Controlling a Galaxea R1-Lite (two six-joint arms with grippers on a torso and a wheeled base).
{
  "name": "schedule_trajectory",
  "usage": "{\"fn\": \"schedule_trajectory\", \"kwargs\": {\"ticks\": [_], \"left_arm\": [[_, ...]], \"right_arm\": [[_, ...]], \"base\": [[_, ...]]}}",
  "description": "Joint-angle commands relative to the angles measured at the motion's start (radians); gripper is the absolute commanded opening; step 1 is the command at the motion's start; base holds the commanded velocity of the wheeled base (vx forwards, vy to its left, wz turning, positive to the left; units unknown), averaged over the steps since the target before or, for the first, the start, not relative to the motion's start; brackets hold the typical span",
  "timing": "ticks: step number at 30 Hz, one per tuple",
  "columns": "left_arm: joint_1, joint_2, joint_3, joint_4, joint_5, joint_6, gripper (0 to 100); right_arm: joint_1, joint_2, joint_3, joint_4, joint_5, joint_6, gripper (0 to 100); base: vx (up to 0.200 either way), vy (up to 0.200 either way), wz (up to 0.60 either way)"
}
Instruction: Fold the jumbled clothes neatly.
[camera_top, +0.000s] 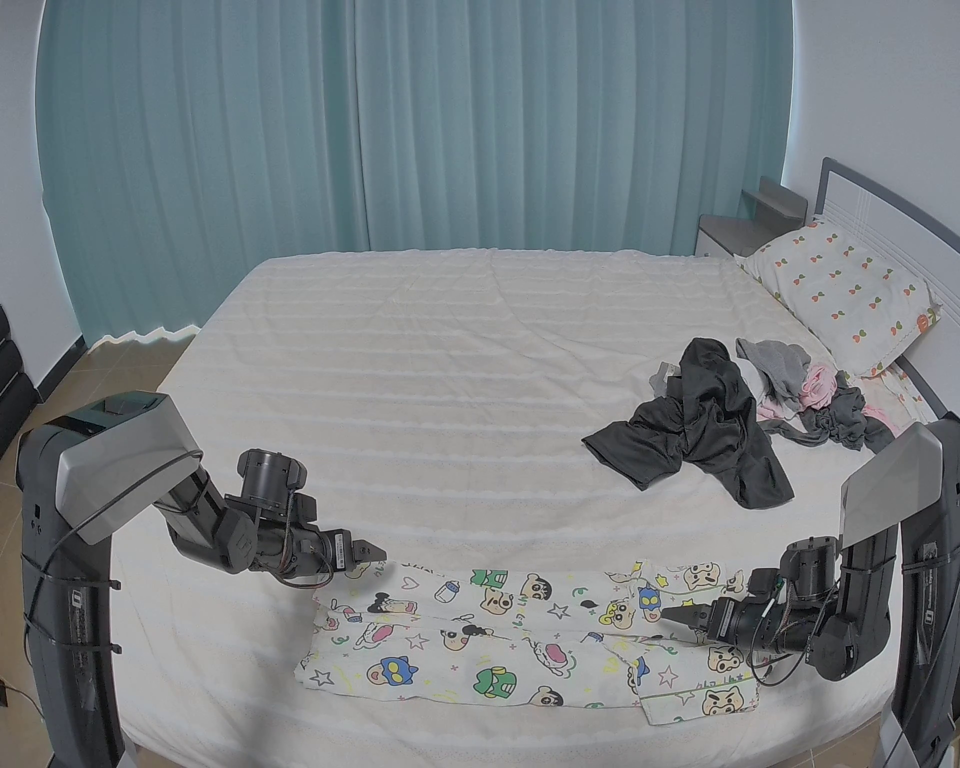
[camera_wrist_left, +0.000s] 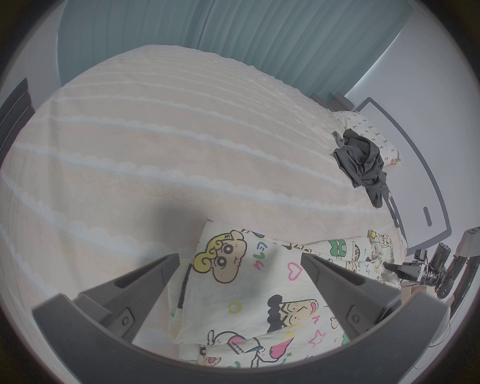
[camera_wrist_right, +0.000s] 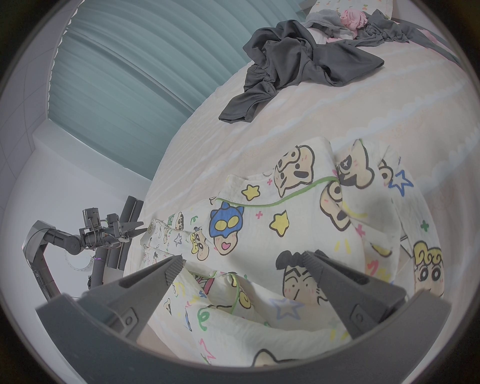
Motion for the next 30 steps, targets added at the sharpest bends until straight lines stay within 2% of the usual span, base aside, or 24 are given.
{"fn": "schedule_trajectory", "kwargs": {"ticks": [1,5,6,17,30], "left_arm": [[-0.004,0.001,-0.006,0.0,0.0,-0.001,100],[-0.007,0.018,-0.02,0.0,0.0,-0.003,100],[-0.01,0.024,-0.025,0.0,0.0,-0.004,0],[0.001,0.023,-0.022,0.002,0.008,-0.044,0],[0.001,-0.094,0.007,-0.006,0.011,-0.064,0]], "right_arm": [[0.001,0.001,-0.002,0.0,0.001,0.0,100],[0.001,0.001,0.0,0.0,0.001,0.0,100],[0.001,-0.001,-0.002,0.0,0.001,0.0,100],[0.001,-0.001,-0.002,0.0,0.001,0.0,100],[-0.002,0.001,-0.002,-0.002,0.001,0.0,100]], "base": [[0.0,0.0,0.0],[0.0,0.0,0.0],[0.0,0.0,0.0],[0.0,0.0,0.0],[0.0,0.0,0.0]]}}
